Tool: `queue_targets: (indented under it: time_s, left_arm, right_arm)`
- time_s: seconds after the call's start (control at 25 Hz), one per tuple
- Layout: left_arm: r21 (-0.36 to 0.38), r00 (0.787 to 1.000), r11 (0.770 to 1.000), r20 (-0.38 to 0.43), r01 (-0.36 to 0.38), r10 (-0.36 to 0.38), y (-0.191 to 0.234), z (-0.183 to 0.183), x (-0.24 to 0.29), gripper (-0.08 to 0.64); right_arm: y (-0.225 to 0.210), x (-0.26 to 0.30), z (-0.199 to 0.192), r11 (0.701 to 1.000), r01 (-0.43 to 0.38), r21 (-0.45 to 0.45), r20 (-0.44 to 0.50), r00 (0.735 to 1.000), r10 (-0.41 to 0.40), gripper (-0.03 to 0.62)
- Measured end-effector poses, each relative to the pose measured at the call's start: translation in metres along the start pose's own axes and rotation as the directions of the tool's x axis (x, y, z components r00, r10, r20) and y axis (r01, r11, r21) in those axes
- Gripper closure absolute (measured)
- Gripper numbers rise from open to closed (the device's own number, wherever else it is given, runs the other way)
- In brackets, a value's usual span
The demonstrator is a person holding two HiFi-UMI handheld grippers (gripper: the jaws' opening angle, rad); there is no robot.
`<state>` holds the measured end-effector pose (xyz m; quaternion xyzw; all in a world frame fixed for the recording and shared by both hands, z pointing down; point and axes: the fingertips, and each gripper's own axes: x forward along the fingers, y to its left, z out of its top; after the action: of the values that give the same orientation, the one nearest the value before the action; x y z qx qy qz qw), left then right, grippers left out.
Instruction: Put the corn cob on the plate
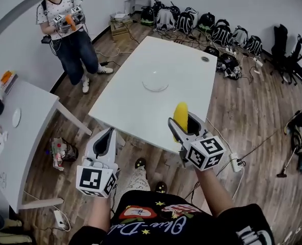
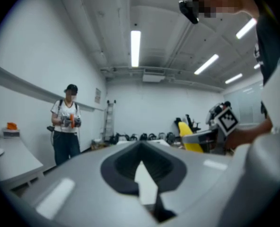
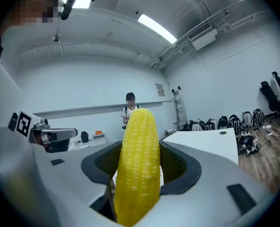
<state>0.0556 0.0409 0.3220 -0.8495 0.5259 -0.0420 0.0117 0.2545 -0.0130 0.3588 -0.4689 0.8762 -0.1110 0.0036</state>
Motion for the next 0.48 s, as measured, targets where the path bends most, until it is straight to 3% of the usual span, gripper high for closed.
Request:
queue_targets:
  time_s: [0.24,0.4,0.48]
  left_arm:
    - [-0.032,1.0,0.999,0.006,0.023,-0.023,0.045,0.005,0.082,0.561]
    - [-0.052,0.999,0.997,-0.005,0.048,-0.048,0.084,-0.006,0.127,0.561]
    - [-0.066,0.999,0.997,-0.01,0.047,-0.047,0.107,-0.009,0.145,0.561]
  right_arm:
    - [-0.053,0.103,0.011,1.0,-0.005,-0.024,-0.116,0.993,0.002,0.337]
    - [-0.091,0.183,-0.007,0.997,0.011,0.077,-0.218,0.976,0.006,0.337]
    - [-0.109,0.222,-0.021,0.997,0.032,0.065,-0.292,0.956,-0.012,0.337]
